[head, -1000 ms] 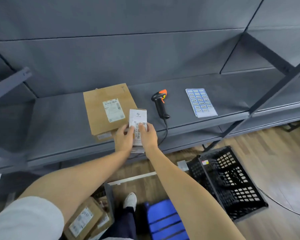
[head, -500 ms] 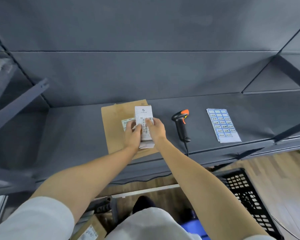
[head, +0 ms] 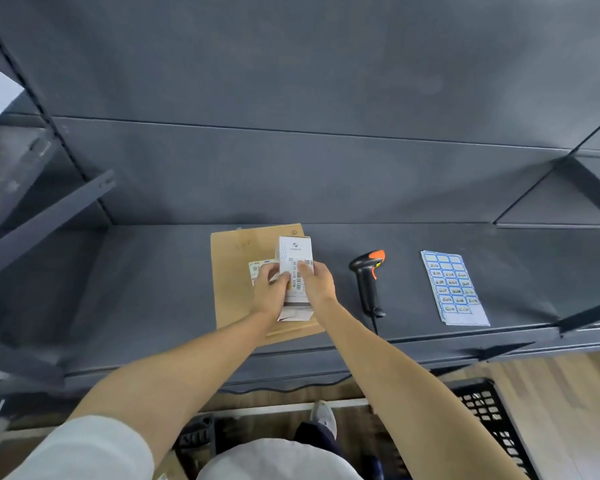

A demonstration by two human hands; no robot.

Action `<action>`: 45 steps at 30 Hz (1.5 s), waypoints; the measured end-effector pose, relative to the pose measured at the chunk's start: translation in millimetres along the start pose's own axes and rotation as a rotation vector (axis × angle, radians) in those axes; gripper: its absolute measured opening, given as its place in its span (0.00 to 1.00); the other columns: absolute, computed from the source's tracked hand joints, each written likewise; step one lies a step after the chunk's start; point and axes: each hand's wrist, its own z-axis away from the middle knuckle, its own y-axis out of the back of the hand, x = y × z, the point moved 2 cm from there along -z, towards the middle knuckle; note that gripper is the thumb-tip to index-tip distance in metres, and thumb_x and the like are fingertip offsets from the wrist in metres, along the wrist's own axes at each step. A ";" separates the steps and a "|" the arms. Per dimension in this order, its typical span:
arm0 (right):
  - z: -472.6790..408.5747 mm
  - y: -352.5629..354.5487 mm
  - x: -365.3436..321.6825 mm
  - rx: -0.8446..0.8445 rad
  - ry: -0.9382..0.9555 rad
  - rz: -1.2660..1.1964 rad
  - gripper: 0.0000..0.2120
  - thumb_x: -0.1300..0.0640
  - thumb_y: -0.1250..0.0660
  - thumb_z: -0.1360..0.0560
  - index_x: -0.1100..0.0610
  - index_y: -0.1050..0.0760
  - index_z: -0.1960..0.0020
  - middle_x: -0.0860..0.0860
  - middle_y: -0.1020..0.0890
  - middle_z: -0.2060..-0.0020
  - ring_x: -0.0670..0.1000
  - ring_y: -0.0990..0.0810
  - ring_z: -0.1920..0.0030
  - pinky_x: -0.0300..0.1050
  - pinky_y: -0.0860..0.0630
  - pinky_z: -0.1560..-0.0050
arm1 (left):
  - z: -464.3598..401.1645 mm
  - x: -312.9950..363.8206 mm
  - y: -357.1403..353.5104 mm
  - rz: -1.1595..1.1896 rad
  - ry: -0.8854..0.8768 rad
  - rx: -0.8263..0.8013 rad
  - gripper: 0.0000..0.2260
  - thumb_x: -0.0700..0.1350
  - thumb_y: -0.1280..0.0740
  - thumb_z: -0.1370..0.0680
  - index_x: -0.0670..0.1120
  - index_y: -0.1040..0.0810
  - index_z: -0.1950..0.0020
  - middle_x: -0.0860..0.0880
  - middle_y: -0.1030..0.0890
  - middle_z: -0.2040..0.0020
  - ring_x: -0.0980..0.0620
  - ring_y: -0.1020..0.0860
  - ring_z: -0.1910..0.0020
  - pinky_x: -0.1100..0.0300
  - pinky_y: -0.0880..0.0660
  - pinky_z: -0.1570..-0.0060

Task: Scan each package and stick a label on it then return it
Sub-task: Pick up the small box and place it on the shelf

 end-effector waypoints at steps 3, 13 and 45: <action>-6.2 -1.3 3.6 -0.030 -0.004 -0.019 0.14 0.52 0.39 0.22 0.59 0.24 0.41 0.53 0.17 0.49 0.54 0.18 0.49 0.52 0.21 0.46 | -0.4 -2.7 -3.6 0.035 -0.001 0.035 0.10 0.38 0.39 0.20 0.42 0.27 0.39 0.47 0.21 0.45 0.49 0.22 0.49 0.57 0.25 0.48; -34.4 20.7 7.7 -0.266 -0.019 0.055 0.20 0.46 0.33 0.26 0.58 0.30 0.42 0.52 0.21 0.44 0.50 0.20 0.46 0.47 0.22 0.47 | 7.3 -12.3 -15.7 0.191 -0.059 0.232 0.08 0.38 0.37 0.21 0.51 0.22 0.51 0.51 0.18 0.53 0.57 0.20 0.58 0.66 0.24 0.60; -94.1 44.9 21.8 -0.179 0.360 0.146 0.45 0.32 0.31 0.35 0.57 0.45 0.31 0.50 0.36 0.35 0.54 0.35 0.34 0.54 0.33 0.35 | -48.9 -6.6 6.4 -0.184 -0.586 0.132 0.15 0.59 0.26 0.36 0.52 0.16 0.55 0.49 0.17 0.57 0.49 0.21 0.60 0.57 0.28 0.61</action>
